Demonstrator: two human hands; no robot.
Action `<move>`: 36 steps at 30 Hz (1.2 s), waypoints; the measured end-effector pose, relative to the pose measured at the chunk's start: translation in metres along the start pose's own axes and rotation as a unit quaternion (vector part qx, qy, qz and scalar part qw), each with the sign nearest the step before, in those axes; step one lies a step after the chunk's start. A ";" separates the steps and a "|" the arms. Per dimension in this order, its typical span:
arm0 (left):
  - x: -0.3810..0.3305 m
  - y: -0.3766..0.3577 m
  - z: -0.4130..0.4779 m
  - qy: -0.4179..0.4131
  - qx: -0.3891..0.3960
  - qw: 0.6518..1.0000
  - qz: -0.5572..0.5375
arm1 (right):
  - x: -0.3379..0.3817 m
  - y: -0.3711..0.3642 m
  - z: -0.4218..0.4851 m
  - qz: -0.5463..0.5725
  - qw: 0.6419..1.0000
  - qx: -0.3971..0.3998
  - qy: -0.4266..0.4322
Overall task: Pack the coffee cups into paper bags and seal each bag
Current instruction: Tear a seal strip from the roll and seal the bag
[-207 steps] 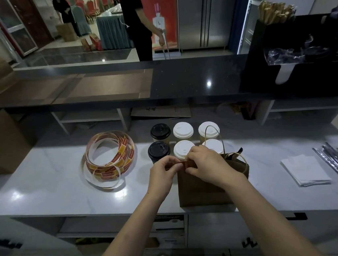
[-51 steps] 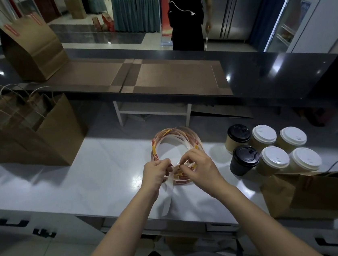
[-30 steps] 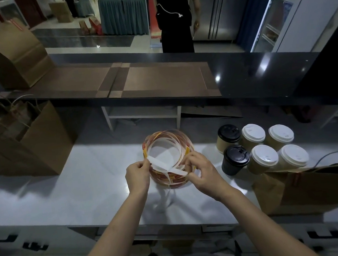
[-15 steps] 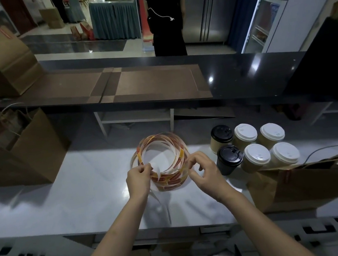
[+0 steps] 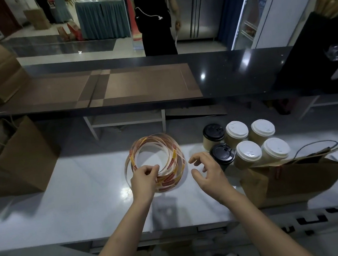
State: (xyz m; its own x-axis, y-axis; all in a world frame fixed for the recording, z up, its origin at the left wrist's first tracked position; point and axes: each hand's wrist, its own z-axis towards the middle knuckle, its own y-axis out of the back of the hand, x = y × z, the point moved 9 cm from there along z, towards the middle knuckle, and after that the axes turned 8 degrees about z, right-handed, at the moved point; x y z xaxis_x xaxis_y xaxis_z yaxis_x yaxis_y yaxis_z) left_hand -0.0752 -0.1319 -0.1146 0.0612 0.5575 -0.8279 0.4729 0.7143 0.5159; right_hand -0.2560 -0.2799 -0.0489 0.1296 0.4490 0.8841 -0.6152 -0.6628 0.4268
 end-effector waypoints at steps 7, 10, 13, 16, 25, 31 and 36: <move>-0.054 -0.022 -0.021 -0.072 0.014 0.997 0.024 | 0.022 0.045 0.004 -0.010 0.999 -0.027 0.036; -0.090 -0.040 -0.036 -0.114 0.032 0.993 0.006 | 0.037 0.074 0.005 -0.002 0.996 -0.043 0.073; -0.127 -0.059 -0.053 -0.143 0.040 0.989 -0.020 | 0.044 0.105 0.004 -0.001 0.994 -0.055 0.098; -0.163 -0.083 -0.070 -0.161 0.051 0.984 -0.057 | 0.049 0.138 -0.001 -0.012 0.990 -0.055 0.127; -0.243 -0.158 -0.150 -0.194 0.079 0.976 -0.056 | 0.059 0.254 -0.030 0.016 0.978 -0.078 0.192; -0.246 -0.197 -0.175 -0.157 0.081 0.982 -0.072 | 0.043 0.310 -0.042 0.021 0.973 -0.086 0.214; -0.249 -0.212 -0.197 -0.161 0.024 0.985 -0.055 | 0.015 0.347 -0.049 0.042 0.975 -0.088 0.198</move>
State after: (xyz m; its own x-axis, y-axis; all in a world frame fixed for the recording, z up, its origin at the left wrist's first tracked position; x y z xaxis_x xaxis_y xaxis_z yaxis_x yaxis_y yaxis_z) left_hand -0.3636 -0.3385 0.0252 0.2797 0.3093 -0.9089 0.5329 0.7374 0.4150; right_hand -0.5054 -0.4742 0.1035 -0.2159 0.6177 0.7562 -0.7389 -0.6097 0.2870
